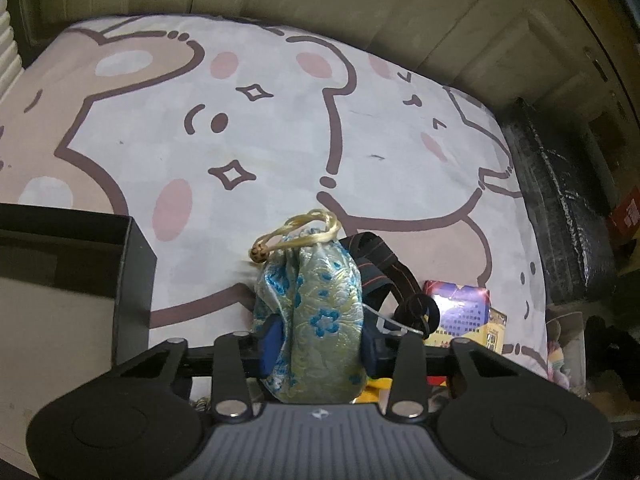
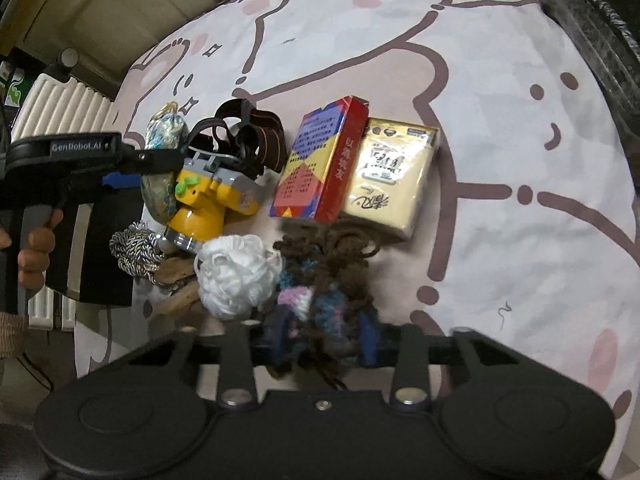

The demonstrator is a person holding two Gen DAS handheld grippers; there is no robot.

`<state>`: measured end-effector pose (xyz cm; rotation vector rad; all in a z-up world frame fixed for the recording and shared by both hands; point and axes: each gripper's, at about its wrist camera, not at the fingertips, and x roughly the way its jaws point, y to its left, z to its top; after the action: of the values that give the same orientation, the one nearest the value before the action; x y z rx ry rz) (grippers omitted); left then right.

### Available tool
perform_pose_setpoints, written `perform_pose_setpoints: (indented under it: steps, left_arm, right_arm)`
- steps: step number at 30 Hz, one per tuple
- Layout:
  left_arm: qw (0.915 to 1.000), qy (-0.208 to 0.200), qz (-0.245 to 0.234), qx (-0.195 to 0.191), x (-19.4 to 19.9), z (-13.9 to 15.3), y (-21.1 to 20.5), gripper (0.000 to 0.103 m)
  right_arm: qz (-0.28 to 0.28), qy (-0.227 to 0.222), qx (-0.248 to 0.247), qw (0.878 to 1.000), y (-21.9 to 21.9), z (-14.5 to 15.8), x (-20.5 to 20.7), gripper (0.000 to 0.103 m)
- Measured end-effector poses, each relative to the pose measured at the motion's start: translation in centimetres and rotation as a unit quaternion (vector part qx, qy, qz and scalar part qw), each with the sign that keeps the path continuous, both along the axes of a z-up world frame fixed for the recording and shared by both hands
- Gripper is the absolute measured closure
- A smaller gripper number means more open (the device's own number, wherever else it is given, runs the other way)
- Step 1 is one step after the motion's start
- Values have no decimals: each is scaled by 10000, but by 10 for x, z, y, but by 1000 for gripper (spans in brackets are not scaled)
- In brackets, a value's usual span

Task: Organize objects
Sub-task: 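Grasp the blue floral pouch with the left tool while the right tool grasps the crocheted yarn bundle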

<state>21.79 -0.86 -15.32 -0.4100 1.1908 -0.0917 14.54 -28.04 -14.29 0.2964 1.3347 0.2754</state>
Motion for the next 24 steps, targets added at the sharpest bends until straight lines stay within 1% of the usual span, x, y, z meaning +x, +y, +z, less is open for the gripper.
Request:
perform_pose_setpoints:
  steps: [1,2,3,4,9,13,15,19,20,21,22,23,24]
  left_arm:
    - [10000,-3,-13,16,-1,1,0,65]
    - [10000,-10,-30,44,-3,2,0,65]
    - [10000,-20,-50,83,-4,4,0,69]
    - [9999,-42,-79,130,-6,6,0,71]
    - [9992,-140,-286,249,-20,19,-2,71]
    - [9964,-267,-718,365,-37,33,-11,71]
    - [9931,-277,-1050,449,-45,37,-23,71]
    - [9854,-295,-1549,644,-54,33,-45,69]
    - [9836,-306,-1638,686,-56,31,-50,66]
    - [9831,-291,-1676,679,-56,30,-53,57]
    - [9835,-284,-1668,644,-56,30,-53,45]
    - [9837,-307,-1670,597,-56,31,-54,38]
    - [9836,-333,-1656,639,-56,31,-54,20]
  right_arm:
    - [-25,-40,7,10000,0,2,0,77]
    - [-32,-97,-14,9999,1,5,-1,81]
    - [-49,-148,-38,9999,1,8,-1,81]
    - [-67,-195,-59,9998,2,11,-1,82]
    - [-142,-368,-116,9992,4,22,-5,83]
    - [-281,-523,-17,9982,2,33,-10,83]
    - [-368,-575,24,9977,0,37,-11,83]
    - [-488,-606,24,9970,-1,40,-12,83]
    - [-495,-603,7,9970,-1,40,-13,83]
    - [-500,-597,-5,9970,-1,40,-14,83]
    - [-506,-588,-21,9970,-1,40,-15,83]
    - [-513,-577,-43,9970,-2,40,-16,83]
    - [-526,-565,-53,9970,-3,39,-16,83]
